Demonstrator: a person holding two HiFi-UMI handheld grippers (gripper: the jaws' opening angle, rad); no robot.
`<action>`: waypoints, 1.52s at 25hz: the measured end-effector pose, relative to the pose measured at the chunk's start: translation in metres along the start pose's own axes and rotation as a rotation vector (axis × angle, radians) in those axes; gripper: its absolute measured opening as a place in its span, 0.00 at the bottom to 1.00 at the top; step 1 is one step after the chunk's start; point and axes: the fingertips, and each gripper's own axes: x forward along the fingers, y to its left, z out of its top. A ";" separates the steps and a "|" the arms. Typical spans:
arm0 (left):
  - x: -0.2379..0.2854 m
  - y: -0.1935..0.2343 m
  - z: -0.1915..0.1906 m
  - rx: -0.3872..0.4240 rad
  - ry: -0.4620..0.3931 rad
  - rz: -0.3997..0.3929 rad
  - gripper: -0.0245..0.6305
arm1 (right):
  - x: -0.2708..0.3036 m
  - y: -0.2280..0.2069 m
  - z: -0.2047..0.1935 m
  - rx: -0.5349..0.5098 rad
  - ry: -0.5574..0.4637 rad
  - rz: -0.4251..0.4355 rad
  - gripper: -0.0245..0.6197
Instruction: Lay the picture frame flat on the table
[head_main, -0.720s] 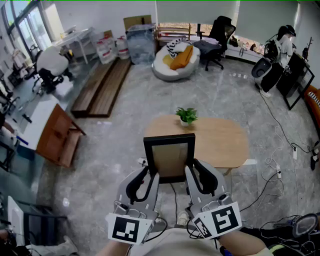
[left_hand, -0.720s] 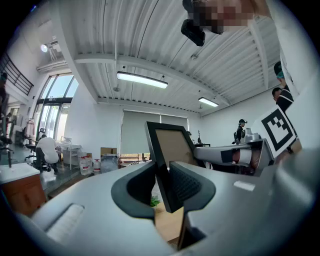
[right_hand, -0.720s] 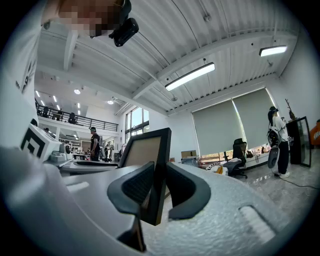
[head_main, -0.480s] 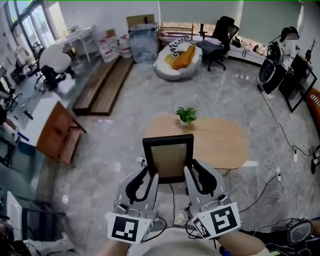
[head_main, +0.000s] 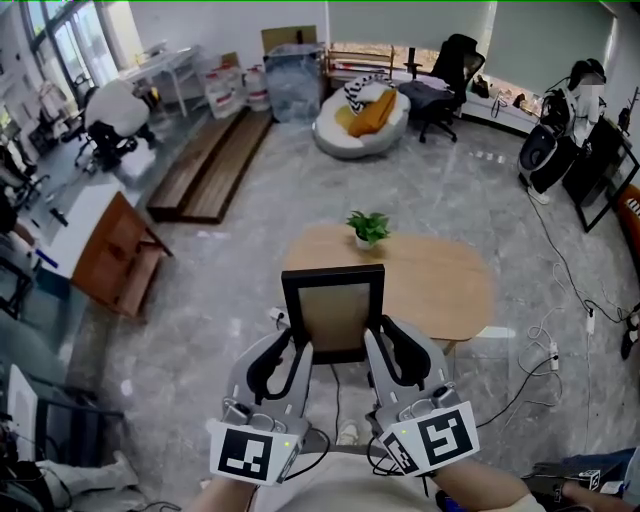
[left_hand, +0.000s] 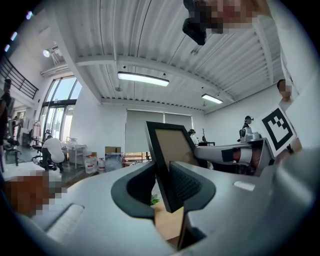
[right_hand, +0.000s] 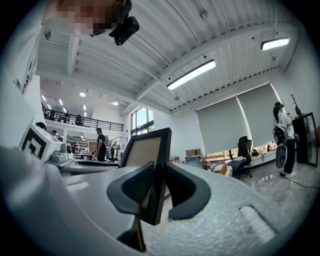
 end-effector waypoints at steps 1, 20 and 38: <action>0.000 -0.002 0.000 0.002 0.002 0.004 0.20 | -0.002 -0.001 0.000 0.002 -0.002 0.002 0.16; 0.015 -0.007 -0.010 0.014 0.002 0.003 0.20 | 0.003 -0.018 -0.011 0.013 -0.006 -0.003 0.16; 0.103 0.084 -0.029 -0.029 0.031 0.027 0.20 | 0.128 -0.048 -0.033 0.012 0.052 0.029 0.16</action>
